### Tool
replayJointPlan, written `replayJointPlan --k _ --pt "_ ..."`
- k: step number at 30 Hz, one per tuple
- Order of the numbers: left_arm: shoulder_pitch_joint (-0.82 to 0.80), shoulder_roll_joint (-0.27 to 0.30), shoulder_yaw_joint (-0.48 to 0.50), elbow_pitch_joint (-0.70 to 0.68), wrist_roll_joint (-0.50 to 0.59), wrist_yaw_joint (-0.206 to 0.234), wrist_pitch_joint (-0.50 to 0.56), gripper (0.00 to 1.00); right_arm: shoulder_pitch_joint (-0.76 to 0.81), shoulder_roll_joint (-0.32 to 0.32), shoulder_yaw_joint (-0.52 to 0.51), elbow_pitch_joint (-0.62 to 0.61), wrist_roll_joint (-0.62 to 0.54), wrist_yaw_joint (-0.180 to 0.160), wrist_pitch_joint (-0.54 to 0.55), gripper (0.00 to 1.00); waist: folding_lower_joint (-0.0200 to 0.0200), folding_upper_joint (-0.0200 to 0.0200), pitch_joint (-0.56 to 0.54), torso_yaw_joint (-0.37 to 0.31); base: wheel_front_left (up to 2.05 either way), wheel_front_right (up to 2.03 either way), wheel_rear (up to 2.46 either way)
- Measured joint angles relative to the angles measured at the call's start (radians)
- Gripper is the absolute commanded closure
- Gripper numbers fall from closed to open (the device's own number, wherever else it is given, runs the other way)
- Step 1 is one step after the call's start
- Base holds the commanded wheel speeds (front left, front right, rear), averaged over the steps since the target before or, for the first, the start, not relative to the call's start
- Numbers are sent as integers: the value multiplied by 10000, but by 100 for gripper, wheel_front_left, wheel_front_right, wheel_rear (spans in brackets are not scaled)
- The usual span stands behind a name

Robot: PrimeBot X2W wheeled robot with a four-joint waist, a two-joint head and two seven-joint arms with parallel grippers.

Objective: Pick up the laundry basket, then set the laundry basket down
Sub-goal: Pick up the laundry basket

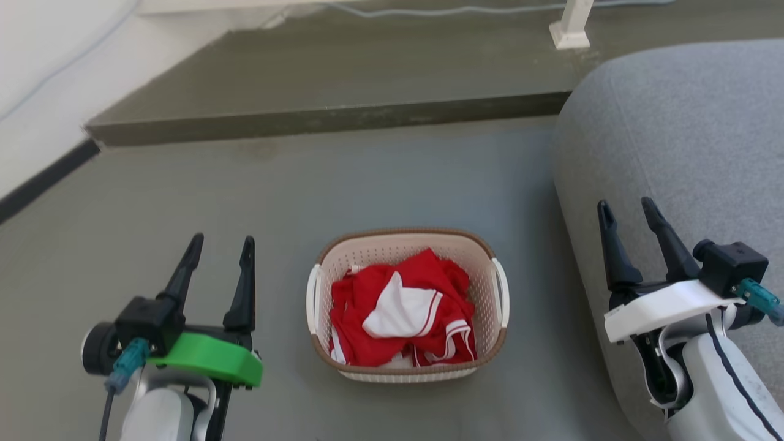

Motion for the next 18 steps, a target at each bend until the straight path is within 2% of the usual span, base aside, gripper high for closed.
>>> replayJointPlan --k 18 --pt "-1525 -38 -69 -44 0 -88 0 0 -1026 123 -362 -73 -75 96 -13 0 0 0 2132 -205 0 0 0"
